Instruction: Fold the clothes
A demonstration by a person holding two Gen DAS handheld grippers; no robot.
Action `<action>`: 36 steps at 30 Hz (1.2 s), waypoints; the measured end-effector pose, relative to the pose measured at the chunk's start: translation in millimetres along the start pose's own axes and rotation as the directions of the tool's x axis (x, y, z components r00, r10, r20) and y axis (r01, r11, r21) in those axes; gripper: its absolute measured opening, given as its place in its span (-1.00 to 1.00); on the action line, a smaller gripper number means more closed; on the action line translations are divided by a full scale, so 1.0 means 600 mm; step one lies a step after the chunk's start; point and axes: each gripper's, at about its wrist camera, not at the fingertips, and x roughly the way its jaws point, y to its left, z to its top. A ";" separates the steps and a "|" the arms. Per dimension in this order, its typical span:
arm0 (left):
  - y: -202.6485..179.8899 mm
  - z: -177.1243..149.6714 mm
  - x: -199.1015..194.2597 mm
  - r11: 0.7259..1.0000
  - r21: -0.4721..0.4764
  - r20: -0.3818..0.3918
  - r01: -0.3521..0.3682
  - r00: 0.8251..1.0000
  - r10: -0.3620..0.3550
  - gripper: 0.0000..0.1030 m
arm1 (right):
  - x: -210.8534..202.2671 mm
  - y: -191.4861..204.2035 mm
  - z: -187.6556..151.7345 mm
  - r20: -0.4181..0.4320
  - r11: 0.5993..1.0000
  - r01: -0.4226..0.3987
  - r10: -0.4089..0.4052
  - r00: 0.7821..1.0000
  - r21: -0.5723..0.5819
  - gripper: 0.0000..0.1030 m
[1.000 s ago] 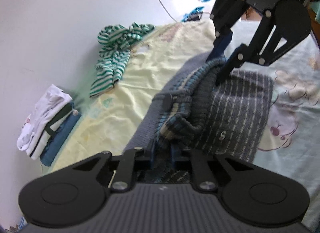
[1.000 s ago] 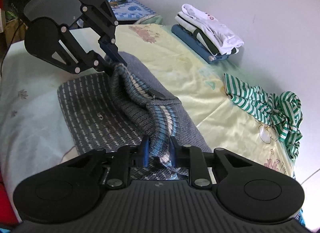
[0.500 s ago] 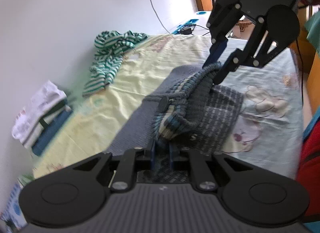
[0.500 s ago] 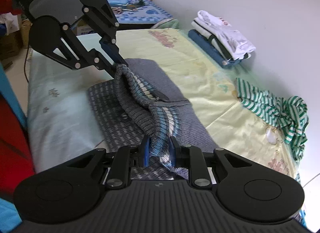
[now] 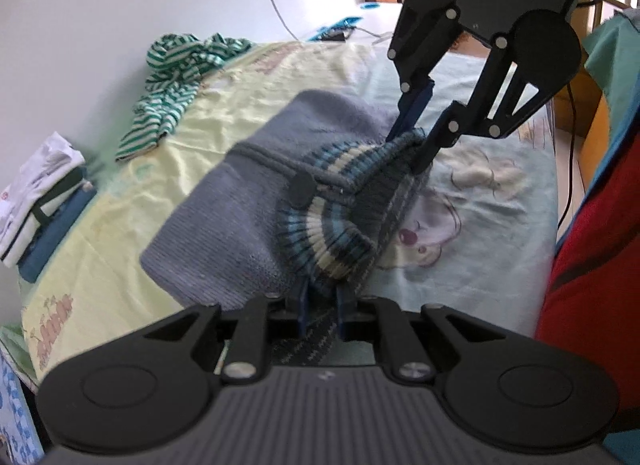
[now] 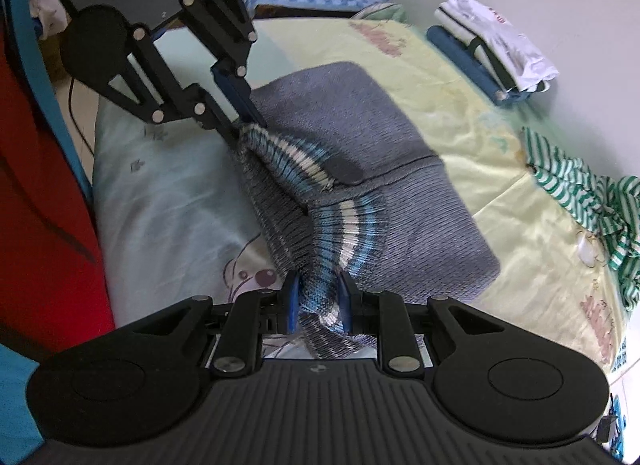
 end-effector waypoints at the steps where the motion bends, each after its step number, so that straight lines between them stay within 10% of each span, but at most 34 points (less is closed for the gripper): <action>1: -0.001 -0.003 0.005 1.000 0.006 -0.010 0.000 1.000 0.000 -0.85 | 0.005 0.003 -0.003 -0.008 1.000 0.001 -0.001 1.000 -0.013 -0.59; 11: -0.010 -0.012 0.030 0.997 0.074 -0.033 -0.009 0.999 0.011 -0.83 | 0.038 0.017 -0.010 -0.033 0.996 0.015 -0.018 0.999 -0.093 -0.47; 19: -0.011 -0.013 0.026 0.996 0.085 -0.037 -0.001 0.999 0.004 -0.76 | -0.052 -0.058 0.016 0.063 0.977 -0.135 0.126 0.990 0.163 -0.44; 23: -0.014 -0.013 0.026 0.996 0.091 -0.036 -0.002 0.999 0.005 -0.76 | -0.090 -0.113 0.030 0.268 0.917 -0.058 -0.055 0.962 0.395 -0.27; 27: -0.013 -0.011 0.027 0.996 0.086 -0.039 -0.002 0.999 0.005 -0.75 | -0.019 -0.147 0.032 0.216 0.766 0.149 -0.354 0.910 0.625 -0.26; 31: -0.018 -0.011 0.029 0.995 0.098 -0.037 -0.014 0.999 0.017 -0.69 | 0.056 -0.150 0.020 0.167 0.672 0.177 -0.415 0.894 0.720 -0.36; 36: -0.020 -0.014 0.027 0.995 0.096 -0.024 -0.031 0.999 0.033 -0.58 | 0.082 -0.135 0.010 0.136 0.673 0.175 -0.383 0.914 0.719 -0.36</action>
